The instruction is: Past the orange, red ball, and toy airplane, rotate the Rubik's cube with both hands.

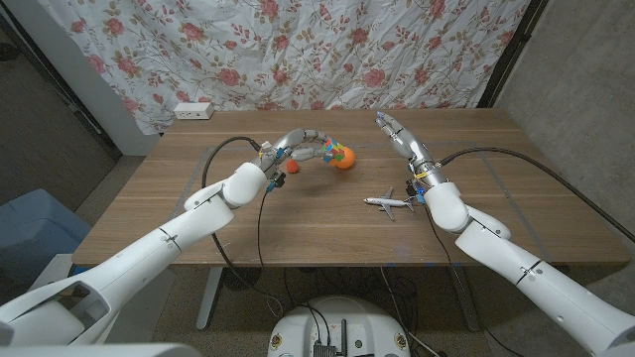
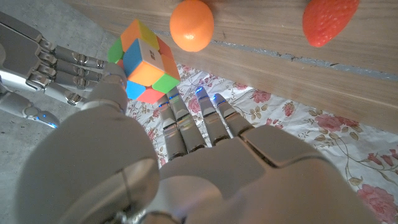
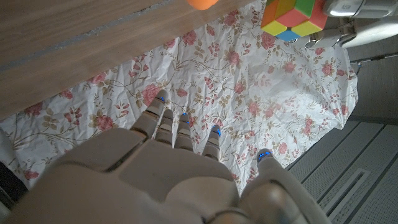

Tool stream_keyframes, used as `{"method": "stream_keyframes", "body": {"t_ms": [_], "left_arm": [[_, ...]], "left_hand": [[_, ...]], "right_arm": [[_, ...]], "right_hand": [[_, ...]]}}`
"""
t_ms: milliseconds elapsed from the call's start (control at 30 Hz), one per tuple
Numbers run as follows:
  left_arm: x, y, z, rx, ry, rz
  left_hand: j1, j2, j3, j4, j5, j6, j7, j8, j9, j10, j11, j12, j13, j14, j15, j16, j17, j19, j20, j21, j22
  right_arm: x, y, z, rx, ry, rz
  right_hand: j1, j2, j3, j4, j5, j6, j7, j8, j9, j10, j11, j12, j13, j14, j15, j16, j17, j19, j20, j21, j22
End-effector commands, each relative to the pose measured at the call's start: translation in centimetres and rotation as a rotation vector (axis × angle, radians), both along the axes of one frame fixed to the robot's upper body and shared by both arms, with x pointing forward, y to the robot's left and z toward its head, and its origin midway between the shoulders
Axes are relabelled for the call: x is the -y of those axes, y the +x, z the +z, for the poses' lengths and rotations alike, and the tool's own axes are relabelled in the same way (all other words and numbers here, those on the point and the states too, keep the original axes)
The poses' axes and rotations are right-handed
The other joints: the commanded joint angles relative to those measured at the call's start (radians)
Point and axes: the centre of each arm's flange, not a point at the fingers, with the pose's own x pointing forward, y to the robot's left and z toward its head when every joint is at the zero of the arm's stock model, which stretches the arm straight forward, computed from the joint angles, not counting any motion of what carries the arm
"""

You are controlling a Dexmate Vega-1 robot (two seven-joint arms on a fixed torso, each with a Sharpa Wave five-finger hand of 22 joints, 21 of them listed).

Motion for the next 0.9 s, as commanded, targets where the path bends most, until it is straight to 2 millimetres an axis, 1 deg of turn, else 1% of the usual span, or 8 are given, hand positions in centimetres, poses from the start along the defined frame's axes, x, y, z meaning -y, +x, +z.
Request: {"method": "stream_keyframes", "body": {"t_ms": [33, 167, 300, 500, 600, 733, 900], "left_arm": [[-1.0, -0.1, 0.6, 0.014, 0.137, 0.033], [-1.2, 0.0, 0.8, 0.018, 0.167, 0.041], [-1.5, 0.0, 0.9, 0.012, 0.193, 0.048], [-1.7, -0.1, 1.0, 0.008, 0.244, 0.064], [-1.7, -0.3, 1.2, 0.013, 0.267, 0.072], [-1.7, -0.4, 1.3, 0.01, 0.285, 0.076], [-1.6, -0.5, 1.3, -0.004, 0.316, 0.082]], "left_hand": [[0.002, 0.003, 0.001, -0.002, 0.003, 0.041, 0.024, 0.002, 0.005, 0.005, -0.002, 0.005, 0.001, -0.002, -0.104, -0.004, 0.0, 0.001, -0.002, 0.003, 0.006], [0.002, 0.002, 0.0, -0.002, 0.003, 0.043, 0.022, 0.001, 0.005, 0.006, -0.003, 0.005, 0.001, -0.001, -0.105, -0.004, 0.0, 0.002, -0.004, 0.003, 0.005], [0.004, 0.001, 0.001, -0.003, 0.003, 0.045, 0.024, 0.001, 0.005, 0.007, -0.004, 0.005, 0.0, 0.0, -0.108, -0.003, 0.0, 0.001, -0.006, 0.003, 0.005], [0.005, 0.007, 0.003, -0.001, 0.004, 0.038, 0.028, -0.005, 0.005, 0.001, -0.002, 0.001, -0.001, -0.005, -0.099, -0.005, 0.0, -0.004, -0.001, 0.001, 0.005], [0.008, 0.009, 0.005, -0.002, 0.004, 0.036, 0.028, -0.007, 0.005, -0.002, -0.001, 0.0, 0.0, -0.008, -0.098, -0.006, 0.0, -0.004, -0.001, 0.001, 0.005], [0.014, 0.007, 0.006, -0.006, 0.004, 0.045, 0.024, -0.006, 0.005, 0.003, -0.003, 0.001, -0.002, -0.007, -0.102, -0.006, -0.001, -0.005, -0.01, 0.001, 0.004], [0.016, 0.004, 0.006, -0.007, 0.004, 0.049, 0.022, -0.006, 0.005, 0.006, -0.004, 0.001, -0.003, -0.006, -0.104, -0.006, -0.002, -0.01, -0.012, -0.001, 0.004]], "right_arm": [[1.2, 0.8, 0.0, -0.038, 0.071, 0.017], [1.7, 1.2, 0.0, -0.051, 0.087, 0.021], [2.5, 1.5, 0.1, -0.062, 0.11, 0.02], [4.0, 2.2, -0.1, -0.085, 0.194, 0.054], [4.7, 2.4, -0.2, -0.109, 0.225, 0.072], [5.3, 2.7, -0.2, -0.127, 0.228, 0.074], [5.8, 3.2, -0.4, -0.132, 0.264, 0.096]], "right_hand": [[0.002, 0.003, -0.002, 0.004, 0.003, -0.009, -0.002, 0.0, 0.003, 0.008, 0.004, 0.005, 0.005, 0.008, 0.001, 0.006, 0.004, 0.012, 0.001, 0.005, 0.002], [0.002, 0.004, -0.002, 0.004, 0.003, -0.011, -0.002, 0.0, 0.003, 0.009, 0.004, 0.004, 0.005, 0.006, 0.002, 0.005, 0.004, 0.011, 0.001, 0.004, 0.002], [0.002, 0.004, -0.002, 0.005, 0.003, -0.013, -0.002, 0.0, 0.003, 0.01, 0.003, 0.004, 0.005, 0.003, 0.0, 0.003, 0.004, 0.01, 0.001, 0.003, 0.001], [0.002, 0.004, -0.002, 0.005, 0.003, -0.014, -0.001, 0.001, 0.003, 0.017, 0.005, 0.005, 0.005, 0.002, 0.003, 0.002, 0.004, 0.008, 0.002, 0.002, 0.001], [0.005, 0.004, 0.0, 0.003, 0.003, -0.011, -0.001, 0.003, 0.003, 0.024, 0.005, 0.007, 0.005, 0.004, 0.001, 0.002, 0.003, 0.005, 0.001, 0.001, 0.001], [0.008, 0.003, 0.001, 0.0, 0.003, -0.007, 0.001, 0.005, 0.003, 0.026, 0.006, 0.007, 0.005, 0.003, 0.001, 0.001, 0.002, 0.002, 0.0, 0.0, 0.001], [0.013, 0.0, 0.002, -0.005, 0.003, -0.003, 0.0, 0.007, 0.003, 0.026, 0.007, 0.005, 0.005, 0.001, 0.002, -0.001, 0.0, 0.0, 0.001, -0.001, 0.001]]}}
